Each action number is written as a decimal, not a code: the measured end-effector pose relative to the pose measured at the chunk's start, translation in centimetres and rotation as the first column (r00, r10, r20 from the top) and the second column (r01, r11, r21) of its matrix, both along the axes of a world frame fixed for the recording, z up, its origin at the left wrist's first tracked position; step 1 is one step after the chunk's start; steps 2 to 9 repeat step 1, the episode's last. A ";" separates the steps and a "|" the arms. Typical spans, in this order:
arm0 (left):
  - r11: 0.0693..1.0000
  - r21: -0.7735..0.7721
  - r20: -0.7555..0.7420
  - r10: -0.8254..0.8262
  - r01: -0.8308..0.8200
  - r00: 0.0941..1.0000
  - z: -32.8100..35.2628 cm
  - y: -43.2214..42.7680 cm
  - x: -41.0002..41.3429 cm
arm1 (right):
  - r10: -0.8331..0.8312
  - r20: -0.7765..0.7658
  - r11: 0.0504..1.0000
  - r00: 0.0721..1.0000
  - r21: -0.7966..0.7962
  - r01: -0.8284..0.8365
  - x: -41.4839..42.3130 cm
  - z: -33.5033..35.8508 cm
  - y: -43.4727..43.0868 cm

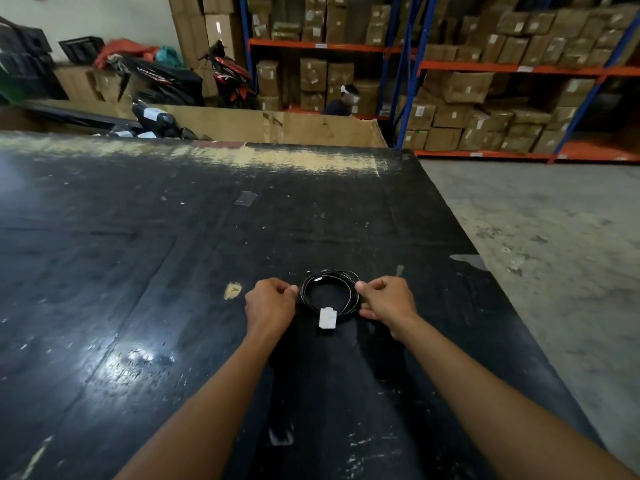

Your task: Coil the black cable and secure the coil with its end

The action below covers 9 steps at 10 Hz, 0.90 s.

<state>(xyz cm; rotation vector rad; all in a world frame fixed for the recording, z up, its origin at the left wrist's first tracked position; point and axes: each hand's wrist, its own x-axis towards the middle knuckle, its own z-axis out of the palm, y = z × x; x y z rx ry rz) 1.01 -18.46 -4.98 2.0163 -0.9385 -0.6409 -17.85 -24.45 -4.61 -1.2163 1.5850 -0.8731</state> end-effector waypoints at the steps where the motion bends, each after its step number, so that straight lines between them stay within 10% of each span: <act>1: 0.999 0.007 0.000 -0.033 0.033 0.999 0.2 2.2 1.0 | 0.017 -0.027 1.000 0.999 0.003 -0.017 -0.7 0.2 1.2; 9: 0.999 0.007 0.000 -0.033 0.033 0.999 0.2 2.2 1.0 | 0.017 -0.027 1.000 0.999 0.003 -0.017 -0.7 0.2 1.2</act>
